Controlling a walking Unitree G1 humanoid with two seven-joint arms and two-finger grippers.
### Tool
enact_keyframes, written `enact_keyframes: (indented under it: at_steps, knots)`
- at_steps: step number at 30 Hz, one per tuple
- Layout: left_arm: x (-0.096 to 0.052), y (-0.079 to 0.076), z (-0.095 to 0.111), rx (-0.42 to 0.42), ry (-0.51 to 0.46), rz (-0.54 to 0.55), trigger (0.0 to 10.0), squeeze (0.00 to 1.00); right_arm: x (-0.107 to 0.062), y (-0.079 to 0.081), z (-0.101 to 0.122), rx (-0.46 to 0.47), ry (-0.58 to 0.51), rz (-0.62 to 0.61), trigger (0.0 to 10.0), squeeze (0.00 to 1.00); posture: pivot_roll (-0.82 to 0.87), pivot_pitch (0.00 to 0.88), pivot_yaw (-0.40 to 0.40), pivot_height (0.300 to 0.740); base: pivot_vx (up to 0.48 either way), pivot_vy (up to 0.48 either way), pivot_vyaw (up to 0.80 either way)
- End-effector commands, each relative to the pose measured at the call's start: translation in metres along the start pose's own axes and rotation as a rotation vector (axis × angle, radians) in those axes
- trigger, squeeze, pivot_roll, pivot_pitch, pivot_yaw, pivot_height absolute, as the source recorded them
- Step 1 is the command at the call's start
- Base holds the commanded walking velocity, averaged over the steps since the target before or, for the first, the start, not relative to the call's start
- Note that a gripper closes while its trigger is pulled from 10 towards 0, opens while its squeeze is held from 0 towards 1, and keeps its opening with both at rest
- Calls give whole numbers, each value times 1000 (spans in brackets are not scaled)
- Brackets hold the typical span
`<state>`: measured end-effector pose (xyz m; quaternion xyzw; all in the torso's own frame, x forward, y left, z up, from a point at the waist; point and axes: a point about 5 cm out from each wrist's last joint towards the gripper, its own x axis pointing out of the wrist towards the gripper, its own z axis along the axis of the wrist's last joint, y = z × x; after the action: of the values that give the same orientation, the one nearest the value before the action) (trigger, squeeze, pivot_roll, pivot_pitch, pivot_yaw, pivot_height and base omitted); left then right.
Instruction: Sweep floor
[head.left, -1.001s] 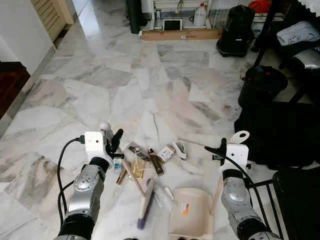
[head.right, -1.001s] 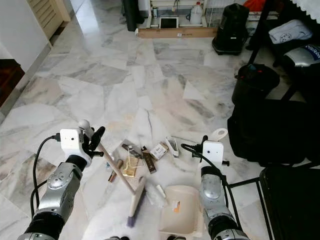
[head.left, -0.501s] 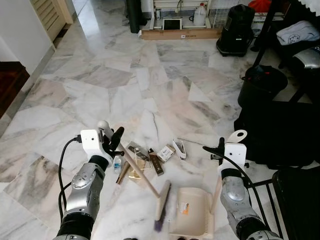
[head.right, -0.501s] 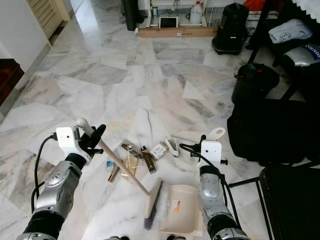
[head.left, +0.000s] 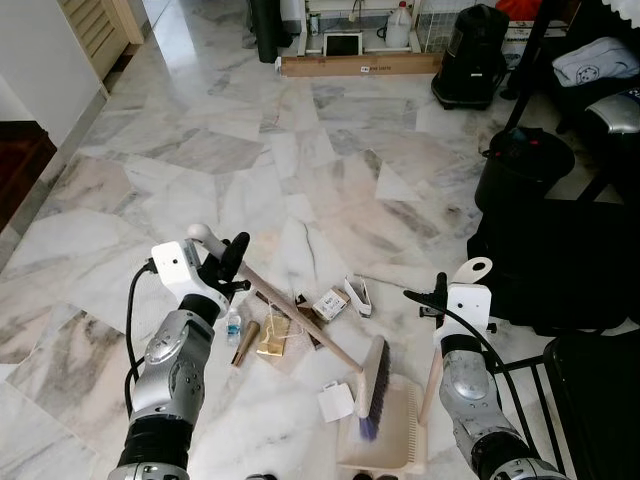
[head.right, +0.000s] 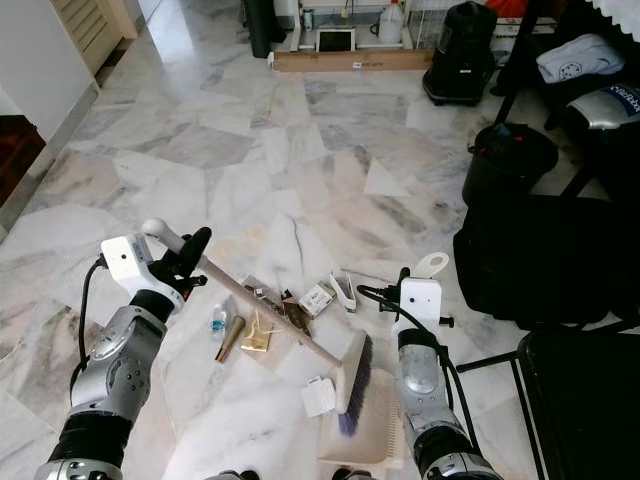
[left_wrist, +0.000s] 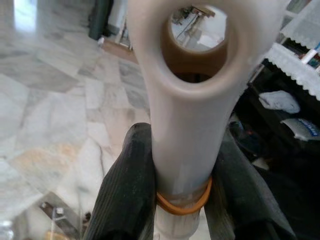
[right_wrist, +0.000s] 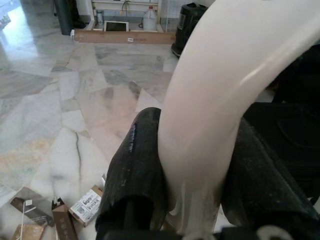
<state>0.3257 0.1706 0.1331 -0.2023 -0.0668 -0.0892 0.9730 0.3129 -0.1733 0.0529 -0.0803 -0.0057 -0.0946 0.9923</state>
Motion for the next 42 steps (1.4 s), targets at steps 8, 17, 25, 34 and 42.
enact_keyframes:
  at_steps: [8, 17, 25, 34, 42]
  knots:
    - [-11, 14, 12, 178, -50, 88, 10000, 0, -2, 7, -3, 33, 30, 27, 10000, 0, 142, 164, 37, 740, 0, 0, 0]
    - [-18, 9, -5, 212, 42, 27, 10000, 0, -1, 7, -2, 59, 30, 20, 10000, 0, 144, 166, 38, 740, 0, 0, 0]
    - [-18, 6, -12, 241, 83, 1, 10000, 0, 6, 3, 8, 152, 1, -6, 10000, 0, 140, 166, 39, 740, 0, 0, 0]
    - [-22, 7, -13, 290, 89, 5, 10000, 0, 13, -1, 18, 221, -40, -21, 10000, 0, 140, 165, 38, 740, 0, 0, 0]
    - [-20, 6, -12, 298, 94, -15, 10000, 0, 18, -3, 31, 280, -101, -13, 10000, 0, 138, 159, 37, 740, 0, 0, 0]
